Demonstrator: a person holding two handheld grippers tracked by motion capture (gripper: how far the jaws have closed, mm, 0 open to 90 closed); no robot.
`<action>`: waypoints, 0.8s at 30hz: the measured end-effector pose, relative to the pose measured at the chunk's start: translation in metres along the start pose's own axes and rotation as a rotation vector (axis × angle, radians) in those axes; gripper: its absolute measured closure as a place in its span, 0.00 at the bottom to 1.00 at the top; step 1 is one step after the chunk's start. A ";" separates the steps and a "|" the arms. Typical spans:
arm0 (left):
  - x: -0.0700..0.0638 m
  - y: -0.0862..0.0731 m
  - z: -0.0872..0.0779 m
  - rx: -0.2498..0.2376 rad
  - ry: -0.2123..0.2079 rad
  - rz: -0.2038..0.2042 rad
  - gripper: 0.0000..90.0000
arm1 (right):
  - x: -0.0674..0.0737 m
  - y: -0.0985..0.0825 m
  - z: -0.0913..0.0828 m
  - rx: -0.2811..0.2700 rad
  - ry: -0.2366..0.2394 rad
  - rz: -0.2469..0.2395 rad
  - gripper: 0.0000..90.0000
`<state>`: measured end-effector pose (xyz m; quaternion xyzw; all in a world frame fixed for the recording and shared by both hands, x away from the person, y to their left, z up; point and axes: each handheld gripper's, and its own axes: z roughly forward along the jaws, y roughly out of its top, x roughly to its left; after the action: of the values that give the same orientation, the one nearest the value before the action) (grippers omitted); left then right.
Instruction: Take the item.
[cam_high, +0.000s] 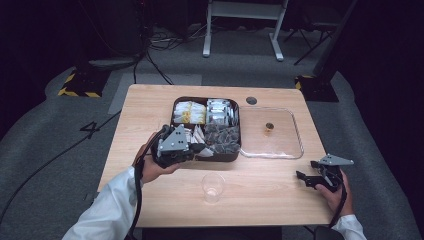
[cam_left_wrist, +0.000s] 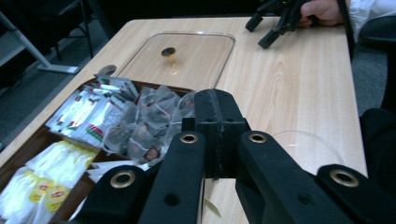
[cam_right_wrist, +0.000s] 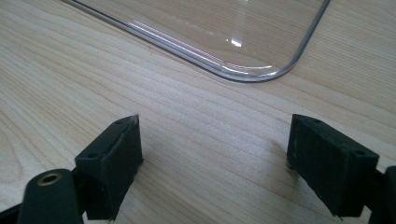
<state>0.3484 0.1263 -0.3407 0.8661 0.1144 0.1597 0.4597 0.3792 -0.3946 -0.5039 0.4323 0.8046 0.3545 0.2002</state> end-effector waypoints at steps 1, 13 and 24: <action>-0.002 0.000 0.001 -0.002 -0.011 -0.002 1.00 | 0.000 0.000 0.000 0.000 0.000 0.000 0.20; -0.025 -0.003 0.022 0.007 -0.107 -0.006 1.00 | 0.000 0.000 0.000 0.000 0.000 0.000 0.20; -0.038 -0.017 0.048 0.054 -0.182 -0.001 1.00 | 0.000 0.000 0.000 0.000 -0.001 0.000 0.20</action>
<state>0.3308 0.0860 -0.3869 0.8890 0.0769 0.0767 0.4448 0.3791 -0.3945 -0.5039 0.4325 0.8044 0.3544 0.2005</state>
